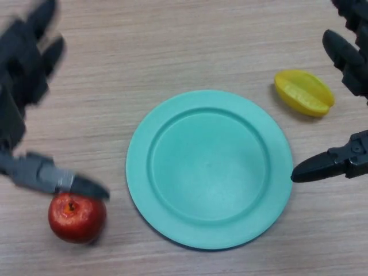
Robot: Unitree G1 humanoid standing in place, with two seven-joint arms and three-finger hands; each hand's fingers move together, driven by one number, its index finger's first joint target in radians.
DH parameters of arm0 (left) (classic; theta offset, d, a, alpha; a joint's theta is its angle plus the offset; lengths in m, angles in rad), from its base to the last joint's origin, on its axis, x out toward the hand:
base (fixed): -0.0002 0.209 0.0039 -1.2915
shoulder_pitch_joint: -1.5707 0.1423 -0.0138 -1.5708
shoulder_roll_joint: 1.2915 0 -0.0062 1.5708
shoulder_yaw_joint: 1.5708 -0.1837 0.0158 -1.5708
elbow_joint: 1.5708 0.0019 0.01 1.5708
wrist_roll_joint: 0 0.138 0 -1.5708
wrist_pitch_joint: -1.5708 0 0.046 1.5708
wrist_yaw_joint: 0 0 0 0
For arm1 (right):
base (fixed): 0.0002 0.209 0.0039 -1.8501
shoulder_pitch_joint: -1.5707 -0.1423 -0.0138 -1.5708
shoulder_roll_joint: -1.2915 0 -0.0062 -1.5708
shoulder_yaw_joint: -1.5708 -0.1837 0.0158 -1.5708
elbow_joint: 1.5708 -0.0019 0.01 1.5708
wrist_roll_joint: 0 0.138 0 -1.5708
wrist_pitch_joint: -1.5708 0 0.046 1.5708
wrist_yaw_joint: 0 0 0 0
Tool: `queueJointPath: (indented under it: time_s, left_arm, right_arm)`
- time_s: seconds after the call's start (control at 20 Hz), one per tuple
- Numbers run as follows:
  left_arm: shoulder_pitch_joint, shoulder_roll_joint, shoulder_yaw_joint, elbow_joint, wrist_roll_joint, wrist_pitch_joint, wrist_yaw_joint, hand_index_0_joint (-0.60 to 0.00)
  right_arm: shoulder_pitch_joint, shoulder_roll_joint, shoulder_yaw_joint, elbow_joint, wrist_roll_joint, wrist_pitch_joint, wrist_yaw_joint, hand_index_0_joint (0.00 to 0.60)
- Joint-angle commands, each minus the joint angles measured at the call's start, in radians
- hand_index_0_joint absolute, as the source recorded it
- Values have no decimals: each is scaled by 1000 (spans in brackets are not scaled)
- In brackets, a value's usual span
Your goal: Pick up the red apple and place it on the plate
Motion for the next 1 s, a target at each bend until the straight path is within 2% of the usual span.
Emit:
queueJointPath:
  time_s: [0.05,0.1,0.15,0.3,0.35,0.4,0.45,0.55,0.75,0.9,1.0]
  left_arm:
    - [43,-4,151,-76,0,-206,-31,0]
    - [63,-14,160,-74,13,-230,-47,0]
    - [110,-53,199,-44,24,-308,-89,0]
    - [178,-93,263,28,33,-408,-173,0]
    - [208,-123,285,107,63,-509,-215,0]
    - [216,-132,290,138,73,-548,-228,0]
    - [240,-152,296,230,128,-682,-251,0]
    - [261,-167,286,334,152,-792,-261,0]
    - [275,-168,204,577,224,-982,-188,0]
    - [270,-142,150,664,227,-987,-161,0]
    - [250,-123,115,718,258,-999,-112,0]
  right_arm:
    - [-65,5,2,-14,-55,-151,18,0]
    - [-66,16,4,-13,-50,-145,20,0]
    - [-69,28,30,15,-66,-165,23,0]
    - [-94,56,44,37,-45,-154,20,0]
    - [-110,63,60,56,-49,-172,10,0]
    - [-114,66,65,62,-50,-176,8,0]
    - [-117,75,74,81,-51,-197,9,0]
    - [-120,83,75,90,-42,-206,3,0]
    - [-110,88,80,102,-45,-240,-5,0]
    - [-103,78,76,100,-60,-246,-6,0]
    - [-109,70,83,105,-102,-255,-2,0]
